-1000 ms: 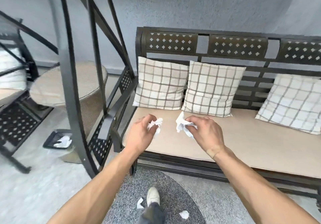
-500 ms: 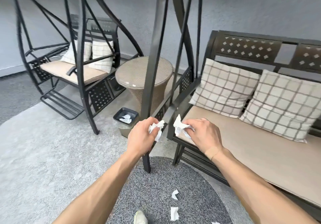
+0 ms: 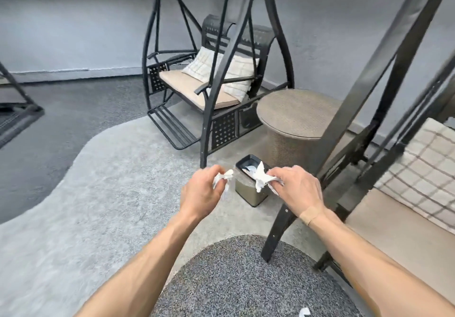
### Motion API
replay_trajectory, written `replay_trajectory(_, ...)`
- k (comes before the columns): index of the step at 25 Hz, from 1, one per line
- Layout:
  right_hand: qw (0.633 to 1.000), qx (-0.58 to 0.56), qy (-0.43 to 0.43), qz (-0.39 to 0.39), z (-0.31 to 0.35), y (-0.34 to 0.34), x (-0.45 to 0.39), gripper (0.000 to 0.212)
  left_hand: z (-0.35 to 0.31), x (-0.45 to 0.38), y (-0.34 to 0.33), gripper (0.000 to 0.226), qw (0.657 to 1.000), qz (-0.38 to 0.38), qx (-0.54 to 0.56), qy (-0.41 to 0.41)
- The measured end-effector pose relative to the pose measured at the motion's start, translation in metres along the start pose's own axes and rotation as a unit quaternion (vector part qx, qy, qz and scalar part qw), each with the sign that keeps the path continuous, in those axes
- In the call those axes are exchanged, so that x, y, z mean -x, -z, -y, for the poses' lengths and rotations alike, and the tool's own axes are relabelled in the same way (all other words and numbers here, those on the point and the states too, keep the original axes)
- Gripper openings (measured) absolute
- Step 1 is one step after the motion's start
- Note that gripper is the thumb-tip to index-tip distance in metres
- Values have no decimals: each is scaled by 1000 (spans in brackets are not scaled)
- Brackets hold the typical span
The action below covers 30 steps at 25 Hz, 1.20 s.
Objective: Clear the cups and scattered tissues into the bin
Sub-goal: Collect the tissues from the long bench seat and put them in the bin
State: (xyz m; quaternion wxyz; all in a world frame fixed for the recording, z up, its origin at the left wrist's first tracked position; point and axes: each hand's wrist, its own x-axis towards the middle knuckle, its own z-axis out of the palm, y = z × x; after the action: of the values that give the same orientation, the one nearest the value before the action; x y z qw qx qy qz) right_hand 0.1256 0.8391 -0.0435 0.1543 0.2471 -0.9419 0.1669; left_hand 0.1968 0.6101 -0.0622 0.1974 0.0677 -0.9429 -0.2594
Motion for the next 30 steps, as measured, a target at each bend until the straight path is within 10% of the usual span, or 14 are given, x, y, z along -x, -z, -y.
replay_trajectory(12,998,-16,35,43,92,-93,-142,14,142,-87,45,10,997,-10,-19,70)
replay_trajectory(30,999,-33,10,21,-5,-178,-416,12,184,-382,-32,12,998,31,-32,46)
